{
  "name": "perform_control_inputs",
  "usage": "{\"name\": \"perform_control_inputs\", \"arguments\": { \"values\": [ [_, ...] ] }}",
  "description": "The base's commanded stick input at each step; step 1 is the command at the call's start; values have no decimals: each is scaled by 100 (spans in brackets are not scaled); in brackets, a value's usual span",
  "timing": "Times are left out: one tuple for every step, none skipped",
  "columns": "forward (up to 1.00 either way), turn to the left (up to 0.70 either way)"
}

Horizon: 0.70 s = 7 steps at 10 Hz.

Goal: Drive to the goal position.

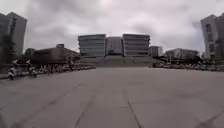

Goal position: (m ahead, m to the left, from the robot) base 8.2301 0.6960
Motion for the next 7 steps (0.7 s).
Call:
{"name": "perform_control_inputs", "arguments": {
  "values": [
    [100,0],
    [100,0],
    [100,0],
    [100,0],
    [100,0],
    [100,0],
    [100,0]
  ]
}}
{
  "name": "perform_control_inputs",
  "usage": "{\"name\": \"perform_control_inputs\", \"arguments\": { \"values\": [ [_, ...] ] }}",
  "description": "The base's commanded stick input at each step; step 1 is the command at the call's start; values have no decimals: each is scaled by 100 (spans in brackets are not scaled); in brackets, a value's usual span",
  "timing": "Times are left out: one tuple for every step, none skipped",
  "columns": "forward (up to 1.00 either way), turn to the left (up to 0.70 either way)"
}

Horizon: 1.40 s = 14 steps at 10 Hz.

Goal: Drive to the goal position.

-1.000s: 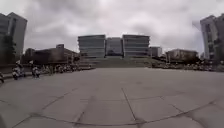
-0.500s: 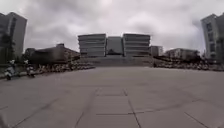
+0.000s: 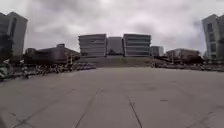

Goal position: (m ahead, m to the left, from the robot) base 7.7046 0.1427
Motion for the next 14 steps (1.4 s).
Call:
{"name": "perform_control_inputs", "arguments": {
  "values": [
    [100,0],
    [100,0],
    [100,0],
    [100,0],
    [100,0],
    [100,0],
    [100,0],
    [100,0],
    [100,0],
    [100,0],
    [100,0],
    [100,0],
    [100,0],
    [100,0]
  ]
}}
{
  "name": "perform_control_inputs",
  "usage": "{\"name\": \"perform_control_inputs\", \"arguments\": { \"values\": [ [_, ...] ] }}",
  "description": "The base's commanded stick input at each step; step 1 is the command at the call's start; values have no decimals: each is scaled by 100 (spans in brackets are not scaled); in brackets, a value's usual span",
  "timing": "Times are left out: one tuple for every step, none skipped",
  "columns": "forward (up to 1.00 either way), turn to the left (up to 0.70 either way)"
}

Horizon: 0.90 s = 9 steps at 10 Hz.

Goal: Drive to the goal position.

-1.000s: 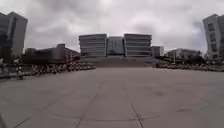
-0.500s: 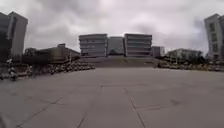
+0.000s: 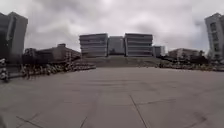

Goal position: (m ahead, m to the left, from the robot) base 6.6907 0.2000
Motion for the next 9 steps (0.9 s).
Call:
{"name": "perform_control_inputs", "arguments": {
  "values": [
    [100,0],
    [100,0],
    [100,0],
    [100,0],
    [100,0],
    [100,0],
    [100,0],
    [100,0],
    [100,0]
  ]
}}
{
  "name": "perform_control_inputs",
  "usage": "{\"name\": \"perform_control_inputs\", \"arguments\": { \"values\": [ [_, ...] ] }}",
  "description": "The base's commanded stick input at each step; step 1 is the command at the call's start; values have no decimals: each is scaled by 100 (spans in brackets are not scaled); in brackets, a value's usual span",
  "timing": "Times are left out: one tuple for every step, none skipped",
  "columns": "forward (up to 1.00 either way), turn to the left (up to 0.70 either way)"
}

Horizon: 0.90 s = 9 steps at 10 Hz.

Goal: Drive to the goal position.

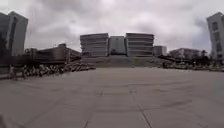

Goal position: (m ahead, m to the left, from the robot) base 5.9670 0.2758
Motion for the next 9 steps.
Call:
{"name": "perform_control_inputs", "arguments": {
  "values": [
    [100,0],
    [100,0],
    [100,0],
    [100,0],
    [100,0],
    [100,0],
    [100,0],
    [100,0],
    [100,0]
  ]
}}
